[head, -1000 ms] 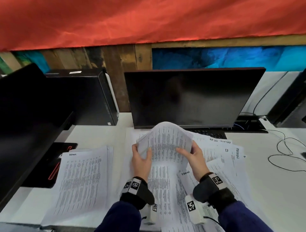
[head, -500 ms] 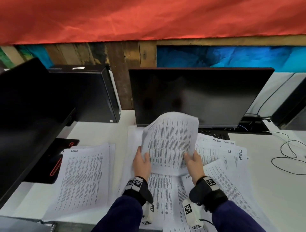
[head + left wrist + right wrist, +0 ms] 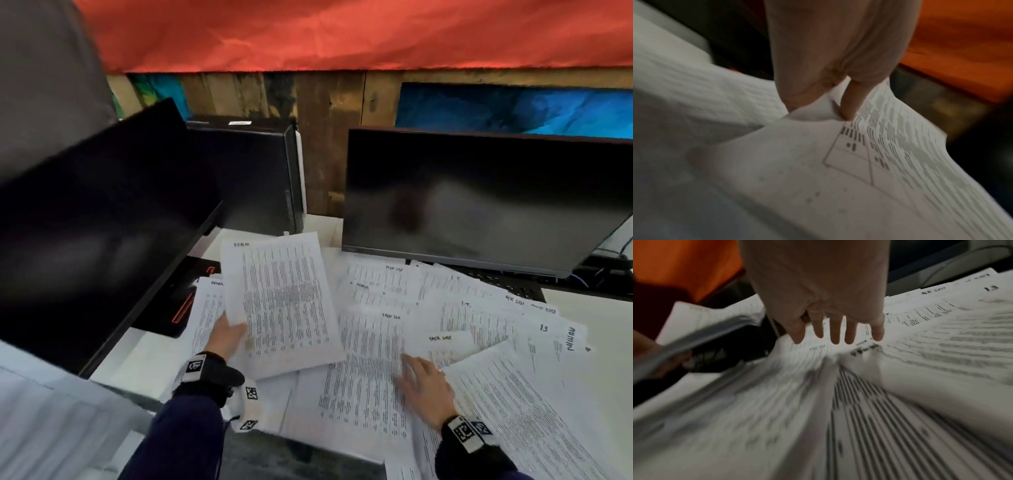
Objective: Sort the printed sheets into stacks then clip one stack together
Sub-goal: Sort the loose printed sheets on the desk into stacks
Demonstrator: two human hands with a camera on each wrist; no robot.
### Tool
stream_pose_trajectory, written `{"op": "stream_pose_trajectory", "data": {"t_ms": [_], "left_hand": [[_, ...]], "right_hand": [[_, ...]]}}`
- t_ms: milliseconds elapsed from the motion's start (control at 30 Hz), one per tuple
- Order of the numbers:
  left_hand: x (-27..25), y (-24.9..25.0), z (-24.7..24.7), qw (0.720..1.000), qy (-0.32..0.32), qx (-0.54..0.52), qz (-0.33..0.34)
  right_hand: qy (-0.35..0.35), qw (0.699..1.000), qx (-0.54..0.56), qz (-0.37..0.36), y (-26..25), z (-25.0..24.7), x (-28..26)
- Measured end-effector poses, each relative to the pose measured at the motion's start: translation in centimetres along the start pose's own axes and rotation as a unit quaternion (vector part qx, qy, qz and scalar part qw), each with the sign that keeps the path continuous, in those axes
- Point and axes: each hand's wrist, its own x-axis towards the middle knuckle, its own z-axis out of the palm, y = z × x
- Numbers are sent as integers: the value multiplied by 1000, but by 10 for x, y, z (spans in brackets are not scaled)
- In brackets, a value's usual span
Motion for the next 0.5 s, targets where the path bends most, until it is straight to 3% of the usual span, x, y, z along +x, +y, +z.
{"op": "stream_pose_trajectory", "data": {"t_ms": [167, 300, 367, 433, 500], "left_hand": [[41, -45, -74, 977, -14, 205, -62], [53, -51, -91, 964, -5, 255, -80], [50, -44, -83, 966, 49, 235, -95], [38, -33, -65, 949, 154, 260, -89], [24, -18, -36, 935, 198, 293, 0]], "right_hand": [[19, 998, -44, 29, -6, 6, -3], [15, 998, -40, 46, -14, 6, -4], [14, 998, -33, 53, -18, 4, -5], [26, 998, -11, 65, -25, 0, -7], [58, 994, 22, 94, -30, -3, -6]]}}
